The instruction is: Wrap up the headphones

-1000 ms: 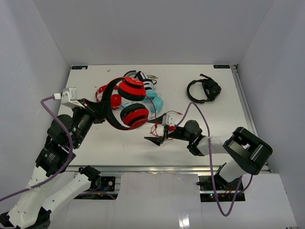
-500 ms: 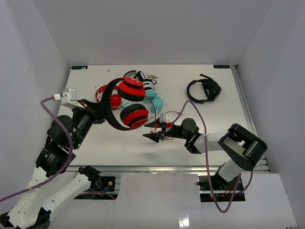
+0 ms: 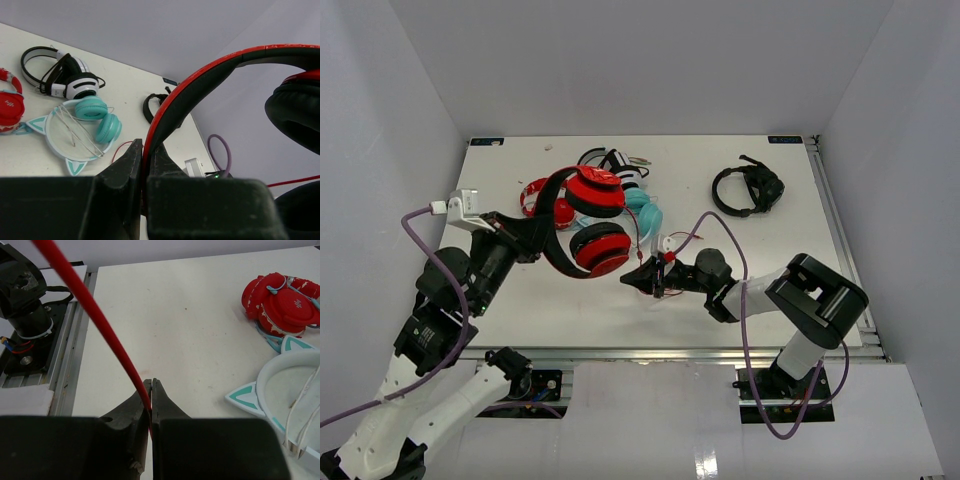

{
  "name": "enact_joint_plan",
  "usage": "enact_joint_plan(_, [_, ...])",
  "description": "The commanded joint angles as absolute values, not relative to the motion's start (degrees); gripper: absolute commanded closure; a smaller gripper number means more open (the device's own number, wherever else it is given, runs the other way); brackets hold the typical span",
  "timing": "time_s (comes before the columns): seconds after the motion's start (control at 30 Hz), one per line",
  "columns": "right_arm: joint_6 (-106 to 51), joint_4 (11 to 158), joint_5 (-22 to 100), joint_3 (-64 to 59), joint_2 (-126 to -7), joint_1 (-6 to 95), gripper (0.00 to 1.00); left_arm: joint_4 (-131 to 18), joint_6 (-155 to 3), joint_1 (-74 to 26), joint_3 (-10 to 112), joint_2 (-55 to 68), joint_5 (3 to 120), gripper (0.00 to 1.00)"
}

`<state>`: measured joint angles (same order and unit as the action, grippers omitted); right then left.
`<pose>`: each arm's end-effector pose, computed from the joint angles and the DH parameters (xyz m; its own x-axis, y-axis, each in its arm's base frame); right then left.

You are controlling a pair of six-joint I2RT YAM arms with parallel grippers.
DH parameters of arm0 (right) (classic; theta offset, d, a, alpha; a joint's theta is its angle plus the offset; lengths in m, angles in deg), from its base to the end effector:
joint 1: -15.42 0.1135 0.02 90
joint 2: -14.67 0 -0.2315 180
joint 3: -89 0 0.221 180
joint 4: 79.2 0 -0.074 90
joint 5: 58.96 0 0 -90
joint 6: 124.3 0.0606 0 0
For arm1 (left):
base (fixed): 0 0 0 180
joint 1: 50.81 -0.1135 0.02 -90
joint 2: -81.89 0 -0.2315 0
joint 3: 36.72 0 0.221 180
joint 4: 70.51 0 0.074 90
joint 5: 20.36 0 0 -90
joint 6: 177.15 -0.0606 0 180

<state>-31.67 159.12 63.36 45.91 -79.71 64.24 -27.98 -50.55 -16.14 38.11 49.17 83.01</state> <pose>0.1732 0.2472 0.1872 0.0353 0.0992 -0.9944 -0.9881 0.1527 -0.0198 0.1084 -0.0580 0.3859 -0.2214 -0.5521 -0.8038 0.2880 0.7505 -0.5948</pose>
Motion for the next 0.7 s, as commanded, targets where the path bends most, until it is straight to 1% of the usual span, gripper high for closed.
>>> enact_joint_plan(0.0, [-28.7,193.2,63.5,43.9,-80.9,64.0,0.92,-34.0,-46.8,-15.9,37.9,51.8,77.1,1.0])
enact_joint_plan(0.17, [-26.3,193.1,63.5,42.9,-80.8,64.0,0.92,-35.4,-45.1,-15.9,35.8,53.8,70.1,1.0])
enact_joint_plan(0.37, [-25.3,193.0,62.2,43.7,-80.8,62.4,0.92,-33.2,-48.5,-15.9,37.9,54.6,59.2,1.0])
enact_joint_plan(0.5, [-24.4,192.7,60.0,44.3,-79.9,60.9,0.92,-30.6,-55.4,-15.9,38.3,53.8,44.1,1.0])
enact_joint_plan(0.53, [-24.5,192.2,58.9,44.5,-79.3,60.6,0.92,-29.3,-56.8,-15.9,37.9,53.4,41.9,1.0])
enact_joint_plan(0.6, [-24.6,187.5,56.4,43.8,-77.1,59.3,0.92,-27.0,-59.8,-15.9,35.6,53.6,38.3,1.0])
enact_joint_plan(0.67, [-24.9,181.1,56.3,41.8,-74.9,57.4,0.92,-26.6,-62.3,-15.9,33.3,54.2,34.4,1.0])
